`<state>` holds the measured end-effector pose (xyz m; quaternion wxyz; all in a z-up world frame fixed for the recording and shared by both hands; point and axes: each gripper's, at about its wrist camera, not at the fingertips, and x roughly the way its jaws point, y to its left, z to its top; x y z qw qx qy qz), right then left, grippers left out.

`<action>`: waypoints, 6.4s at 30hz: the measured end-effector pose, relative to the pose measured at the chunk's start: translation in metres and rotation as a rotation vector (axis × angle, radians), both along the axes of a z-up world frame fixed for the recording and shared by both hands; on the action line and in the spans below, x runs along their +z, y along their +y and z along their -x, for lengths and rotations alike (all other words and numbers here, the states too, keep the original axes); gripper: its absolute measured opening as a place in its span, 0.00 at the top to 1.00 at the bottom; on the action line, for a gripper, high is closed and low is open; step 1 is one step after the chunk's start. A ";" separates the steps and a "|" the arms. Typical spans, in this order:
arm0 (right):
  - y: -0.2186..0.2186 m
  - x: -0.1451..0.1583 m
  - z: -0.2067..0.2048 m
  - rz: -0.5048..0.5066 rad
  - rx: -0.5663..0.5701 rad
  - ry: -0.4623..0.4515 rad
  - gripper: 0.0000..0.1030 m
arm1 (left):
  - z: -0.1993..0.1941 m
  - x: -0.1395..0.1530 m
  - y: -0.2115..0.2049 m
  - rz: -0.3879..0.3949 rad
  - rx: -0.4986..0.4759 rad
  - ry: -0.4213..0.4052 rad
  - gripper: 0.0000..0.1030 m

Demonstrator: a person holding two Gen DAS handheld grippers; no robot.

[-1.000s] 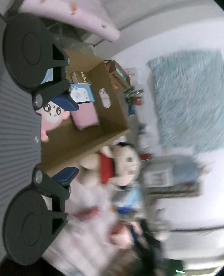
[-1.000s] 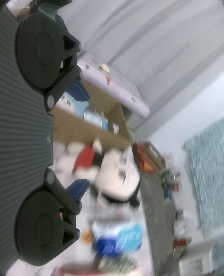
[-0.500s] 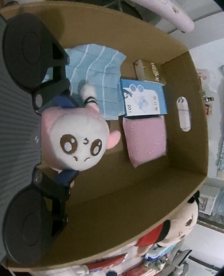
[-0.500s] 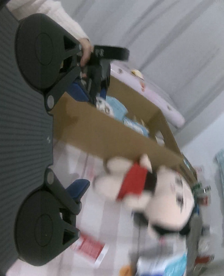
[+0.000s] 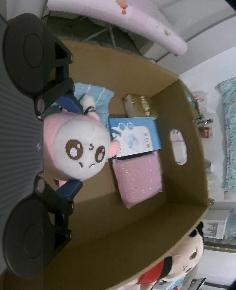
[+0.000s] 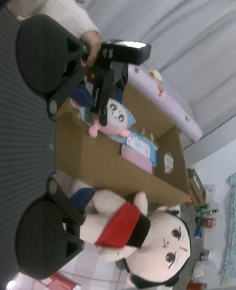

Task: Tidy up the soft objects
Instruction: 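Withdraw both open tools from the box back toward the bed, then grasp the red toothpaste tube with left tool while right tool grasps tape roll, then carry the toothpaste and tape roll into the box and release them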

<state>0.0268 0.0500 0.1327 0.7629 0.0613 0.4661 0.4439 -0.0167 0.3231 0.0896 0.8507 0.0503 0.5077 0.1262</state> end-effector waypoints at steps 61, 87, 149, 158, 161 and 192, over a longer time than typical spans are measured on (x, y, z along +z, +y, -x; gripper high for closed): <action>-0.172 -0.070 0.011 0.406 -0.047 -0.132 0.53 | -0.041 -0.036 -0.263 0.213 -0.554 0.009 0.73; -0.134 -0.071 0.068 0.621 -0.018 -0.385 0.87 | 0.012 0.018 -0.223 0.227 -0.500 -0.205 0.73; -0.045 0.024 0.076 0.077 0.007 -0.215 0.88 | 0.011 0.002 -0.076 0.058 -0.288 0.076 0.61; -0.046 0.018 0.072 0.067 0.000 -0.191 0.88 | 0.010 -0.043 -0.078 -0.026 -0.335 0.288 0.71; -0.046 0.019 0.075 0.072 0.015 -0.196 0.88 | 0.010 -0.048 -0.074 -0.095 -0.329 0.340 0.70; 0.163 -0.043 0.066 0.609 0.480 -0.285 0.74 | 0.101 0.073 -0.013 0.153 -0.106 -0.103 0.42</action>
